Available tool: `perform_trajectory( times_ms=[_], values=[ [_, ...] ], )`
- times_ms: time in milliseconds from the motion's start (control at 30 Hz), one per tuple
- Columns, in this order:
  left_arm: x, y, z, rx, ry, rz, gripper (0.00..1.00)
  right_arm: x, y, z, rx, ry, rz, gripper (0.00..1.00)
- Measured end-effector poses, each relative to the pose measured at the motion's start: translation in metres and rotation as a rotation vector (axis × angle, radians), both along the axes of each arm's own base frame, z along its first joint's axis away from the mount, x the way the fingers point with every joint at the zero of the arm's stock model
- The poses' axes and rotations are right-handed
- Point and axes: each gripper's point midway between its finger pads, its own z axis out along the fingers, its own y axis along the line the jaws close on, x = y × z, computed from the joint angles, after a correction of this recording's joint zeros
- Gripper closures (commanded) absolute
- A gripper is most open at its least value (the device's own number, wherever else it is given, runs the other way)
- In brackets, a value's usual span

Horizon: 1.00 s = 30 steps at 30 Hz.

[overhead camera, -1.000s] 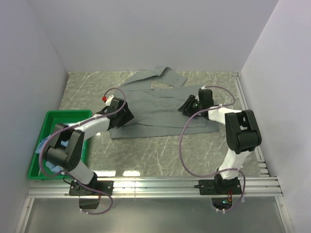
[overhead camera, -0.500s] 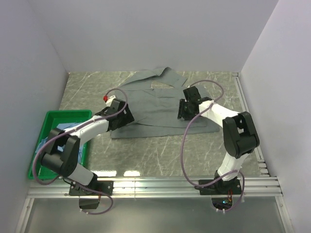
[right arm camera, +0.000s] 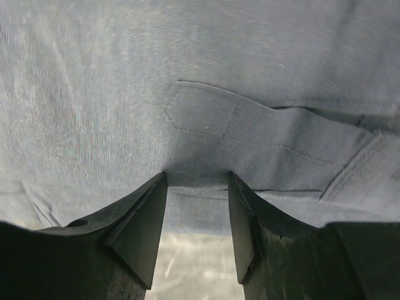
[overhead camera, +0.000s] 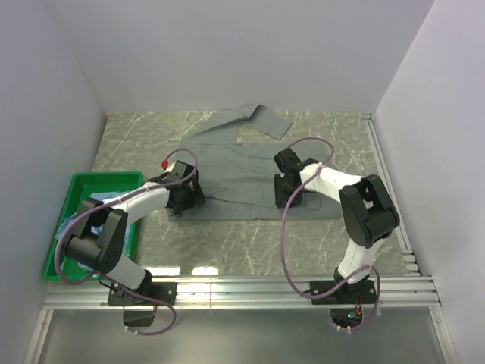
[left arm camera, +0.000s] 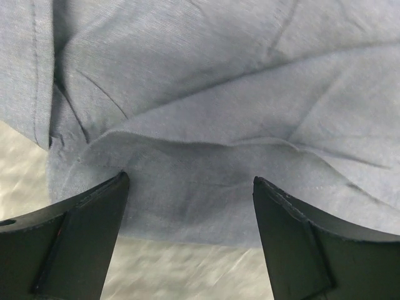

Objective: Fold and stack the long sleeve shirts
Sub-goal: Fold the shirt

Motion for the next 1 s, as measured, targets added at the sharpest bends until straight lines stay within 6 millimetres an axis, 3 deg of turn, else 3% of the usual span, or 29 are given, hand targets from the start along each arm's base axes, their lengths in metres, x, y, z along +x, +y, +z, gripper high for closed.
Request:
perform_trajectory(
  times_ms=[333,500,567,667,800,900,1000],
  values=[
    [-0.082,0.036,0.006,-0.055,0.135,0.052,0.12,-0.101,0.0,0.0,0.066,0.216,0.09,0.49],
    [-0.081,0.035,0.034,-0.087,0.068,0.045,0.11,-0.124,-0.006,0.007,0.071,0.27,0.1,0.5],
    [-0.071,0.029,0.048,-0.112,0.027,0.017,0.12,-0.117,0.002,0.022,0.115,0.229,0.113,0.5],
    [-0.051,0.011,0.072,-0.176,-0.058,-0.044,0.14,-0.087,0.029,0.059,0.24,0.089,0.143,0.5],
    [-0.035,-0.027,0.097,-0.266,-0.143,-0.176,0.18,-0.049,0.066,0.102,0.411,-0.079,0.168,0.58],
    [-0.027,-0.059,0.105,-0.309,-0.165,-0.288,0.25,-0.034,0.083,0.108,0.495,-0.108,0.146,0.65],
    [-0.023,-0.081,0.102,-0.338,-0.147,-0.372,0.31,-0.018,0.094,0.101,0.56,-0.093,0.09,0.73]
  ],
)
